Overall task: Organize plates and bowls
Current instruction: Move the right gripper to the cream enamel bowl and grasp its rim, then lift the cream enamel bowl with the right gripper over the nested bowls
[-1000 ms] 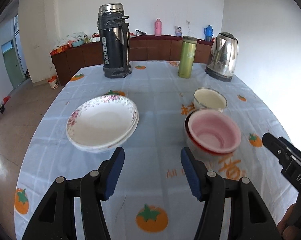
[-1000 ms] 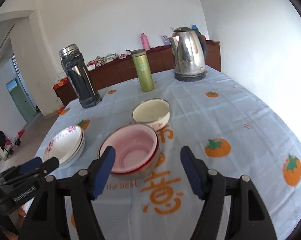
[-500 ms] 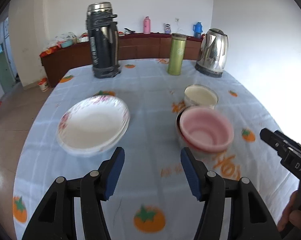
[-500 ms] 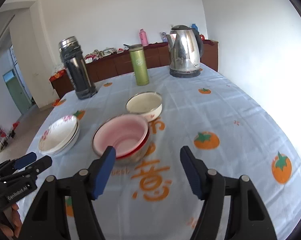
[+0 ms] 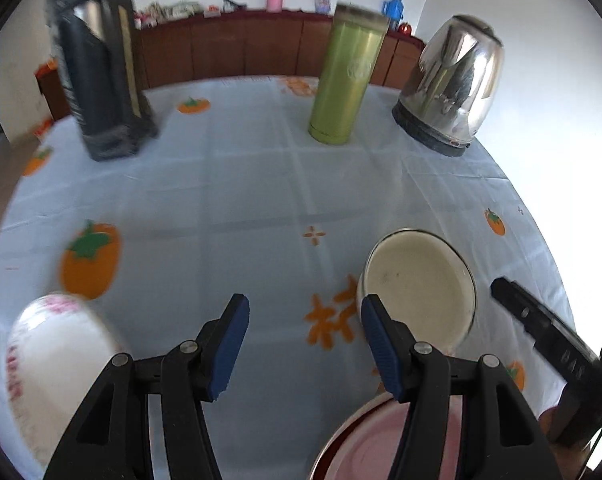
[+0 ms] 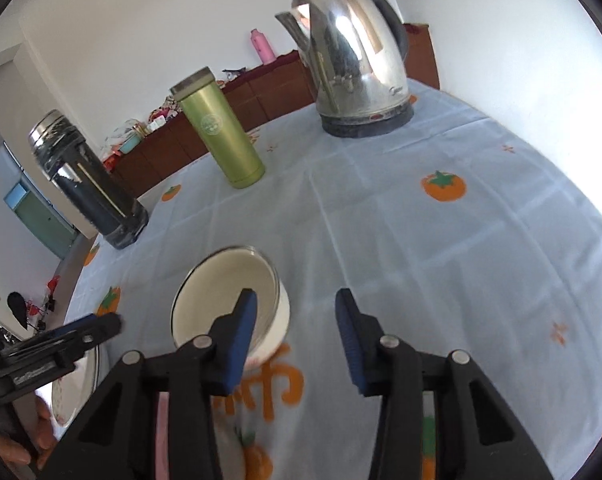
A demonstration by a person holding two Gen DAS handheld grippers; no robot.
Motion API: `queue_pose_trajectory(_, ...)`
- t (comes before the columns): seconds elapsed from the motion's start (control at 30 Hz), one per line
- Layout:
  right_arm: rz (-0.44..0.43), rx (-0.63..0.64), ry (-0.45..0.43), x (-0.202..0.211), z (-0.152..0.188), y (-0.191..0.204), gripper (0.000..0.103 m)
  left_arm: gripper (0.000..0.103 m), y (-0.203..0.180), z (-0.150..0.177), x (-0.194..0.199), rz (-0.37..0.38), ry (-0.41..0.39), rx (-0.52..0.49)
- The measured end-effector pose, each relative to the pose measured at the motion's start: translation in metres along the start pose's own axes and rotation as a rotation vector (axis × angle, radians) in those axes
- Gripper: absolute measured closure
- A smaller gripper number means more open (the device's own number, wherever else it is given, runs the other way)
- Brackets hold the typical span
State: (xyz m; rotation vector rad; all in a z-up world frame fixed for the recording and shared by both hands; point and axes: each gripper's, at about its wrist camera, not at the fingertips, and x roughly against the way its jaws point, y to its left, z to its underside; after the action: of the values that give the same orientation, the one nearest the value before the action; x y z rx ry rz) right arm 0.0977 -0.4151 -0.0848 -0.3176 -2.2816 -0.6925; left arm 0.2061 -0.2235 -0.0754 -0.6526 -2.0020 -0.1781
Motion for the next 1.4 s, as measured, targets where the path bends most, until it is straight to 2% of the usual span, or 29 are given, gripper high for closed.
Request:
queue_pose_trajectory(0.17, -0.002, -0.002, 0.058, -0.024, -0.004, 0.001, 0.061, 0.042, -0.014, -0.011, -0.024, -0.013, 0.056, -0.046)
queue_pose_trajectory(0.37, 0.005, -0.021, 0.13, -0.042, -0.002, 0.001, 0.061, 0.042, -0.02, -0.015, -0.046, -0.001, 0.134, -0.045)
queue_pose_trajectory(0.47, 0.007, -0.025, 0.156, -0.049, -0.003, 0.002, 0.062, 0.042, -0.022, -0.017, -0.056, -0.023, 0.162, -0.053)
queue_pose_trajectory(0.6, 0.008, -0.038, 0.19, -0.057, -0.002, 0.001, 0.075, 0.042, -0.019, -0.021, -0.064, -0.011, 0.173, -0.055)
queue_pose_trajectory(0.73, 0.02, -0.006, 0.184, -0.055, -0.002, 0.012, 0.086, 0.066, -0.02, -0.021, -0.07, 0.061, 0.195, -0.061)
queue_pose_trajectory(0.77, 0.037, 0.001, 0.18, -0.053, -0.002, 0.016, 0.087, 0.07, -0.021, -0.021, -0.07, 0.068, 0.201, -0.067)
queue_pose_trajectory(0.9, 0.031, -0.042, 0.212, -0.056, 0.004, 0.019, 0.088, 0.071, -0.023, -0.017, -0.072, 0.066, 0.205, -0.081)
queue_pose_trajectory(0.97, 0.042, -0.048, 0.22, -0.056, 0.006, 0.02, 0.089, 0.08, -0.022, -0.015, -0.075, 0.082, 0.22, -0.071)
queue_pose_trajectory(1.07, 0.034, -0.009, 0.227, -0.057, 0.004, 0.024, 0.089, 0.088, -0.02, -0.014, -0.075, 0.098, 0.219, -0.072)
queue_pose_trajectory(1.27, -0.044, -0.009, 0.248, -0.066, -0.006, 0.019, 0.09, 0.091, -0.022, -0.024, -0.075, 0.059, 0.198, -0.056)
queue_pose_trajectory(1.4, -0.076, -0.022, 0.248, -0.068, -0.015, 0.016, 0.091, 0.091, -0.023, -0.034, -0.071, 0.065, 0.176, -0.035)
